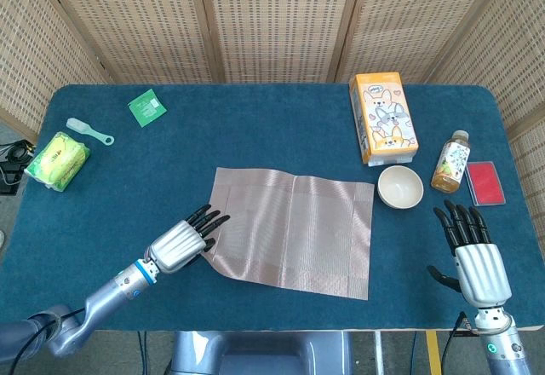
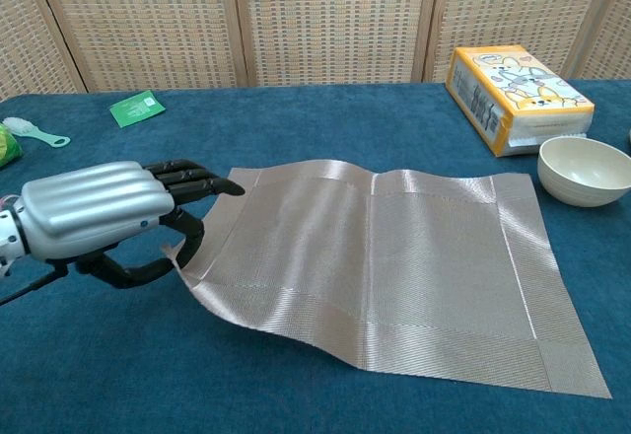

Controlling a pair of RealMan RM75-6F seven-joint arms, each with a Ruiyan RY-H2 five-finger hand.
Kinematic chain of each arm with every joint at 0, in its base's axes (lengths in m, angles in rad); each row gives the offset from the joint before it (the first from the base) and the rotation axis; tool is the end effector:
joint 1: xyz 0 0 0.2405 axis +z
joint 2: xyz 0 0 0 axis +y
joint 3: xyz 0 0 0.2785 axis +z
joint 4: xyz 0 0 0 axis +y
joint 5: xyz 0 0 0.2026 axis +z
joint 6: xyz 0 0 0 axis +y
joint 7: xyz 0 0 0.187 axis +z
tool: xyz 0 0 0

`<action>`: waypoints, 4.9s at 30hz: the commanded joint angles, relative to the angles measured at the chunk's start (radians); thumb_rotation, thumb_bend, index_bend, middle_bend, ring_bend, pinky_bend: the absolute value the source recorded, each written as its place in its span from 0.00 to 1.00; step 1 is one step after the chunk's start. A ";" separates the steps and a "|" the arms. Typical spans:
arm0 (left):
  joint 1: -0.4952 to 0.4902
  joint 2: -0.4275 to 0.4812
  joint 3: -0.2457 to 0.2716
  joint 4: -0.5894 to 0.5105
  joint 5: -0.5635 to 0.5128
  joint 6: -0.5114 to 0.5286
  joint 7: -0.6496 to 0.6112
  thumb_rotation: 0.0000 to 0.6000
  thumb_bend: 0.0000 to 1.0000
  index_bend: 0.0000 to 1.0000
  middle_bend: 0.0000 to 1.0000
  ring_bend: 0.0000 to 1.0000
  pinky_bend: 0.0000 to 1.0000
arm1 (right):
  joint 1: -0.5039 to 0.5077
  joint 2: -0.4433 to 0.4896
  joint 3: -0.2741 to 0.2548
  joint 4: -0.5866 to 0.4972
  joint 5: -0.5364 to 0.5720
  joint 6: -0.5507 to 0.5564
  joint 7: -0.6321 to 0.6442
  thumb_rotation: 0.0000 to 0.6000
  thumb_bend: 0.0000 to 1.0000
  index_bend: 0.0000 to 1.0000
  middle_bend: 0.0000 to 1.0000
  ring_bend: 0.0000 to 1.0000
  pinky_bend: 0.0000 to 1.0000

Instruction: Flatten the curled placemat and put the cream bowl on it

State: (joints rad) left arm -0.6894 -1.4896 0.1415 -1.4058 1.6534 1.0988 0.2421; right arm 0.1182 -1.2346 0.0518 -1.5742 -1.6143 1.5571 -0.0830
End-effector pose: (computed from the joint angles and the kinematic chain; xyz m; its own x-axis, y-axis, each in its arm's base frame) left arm -0.1804 0.3094 -0.0397 0.7015 0.1084 0.7044 0.5272 -0.7440 -0.4105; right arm -0.2935 -0.2334 0.1452 0.3964 0.0890 0.9138 -0.9020 -0.1477 0.4057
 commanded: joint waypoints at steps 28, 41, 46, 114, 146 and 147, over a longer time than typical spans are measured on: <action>0.098 0.195 0.067 -0.364 -0.175 -0.162 0.399 1.00 0.53 0.78 0.00 0.00 0.00 | -0.008 0.011 0.006 -0.008 -0.010 0.012 0.006 1.00 0.00 0.00 0.00 0.00 0.00; 0.117 0.213 0.072 -0.387 -0.189 -0.171 0.447 1.00 0.53 0.78 0.00 0.00 0.00 | -0.012 0.018 0.005 -0.017 -0.014 0.015 0.005 1.00 0.00 0.00 0.00 0.00 0.00; 0.120 0.221 0.071 -0.392 -0.196 -0.175 0.454 1.00 0.53 0.78 0.00 0.00 0.00 | -0.013 0.019 0.005 -0.018 -0.014 0.015 0.006 1.00 0.00 0.00 0.00 0.00 0.00; 0.384 0.461 -0.228 -0.389 -0.312 0.283 -0.115 1.00 0.00 0.00 0.00 0.00 0.00 | 0.443 -0.307 0.161 0.516 0.458 -0.704 0.017 1.00 0.54 0.57 0.00 0.00 0.00; 0.393 0.475 -0.249 -0.388 -0.302 0.243 -0.158 1.00 0.00 0.00 0.00 0.00 0.00 | 0.438 -0.012 0.116 -0.074 0.039 -0.423 0.231 1.00 0.62 0.70 0.00 0.00 0.00; 0.393 0.475 -0.250 -0.388 -0.303 0.243 -0.158 1.00 0.00 0.00 0.00 0.00 0.00 | 0.456 -0.006 0.116 -0.088 0.031 -0.445 0.238 1.00 0.62 0.70 0.00 0.00 0.00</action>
State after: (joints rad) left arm -0.2962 -1.0144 -0.1085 -1.7931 1.3499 1.3418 0.0840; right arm 0.5418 -1.2582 0.1706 -1.6306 -1.5589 1.1502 0.1321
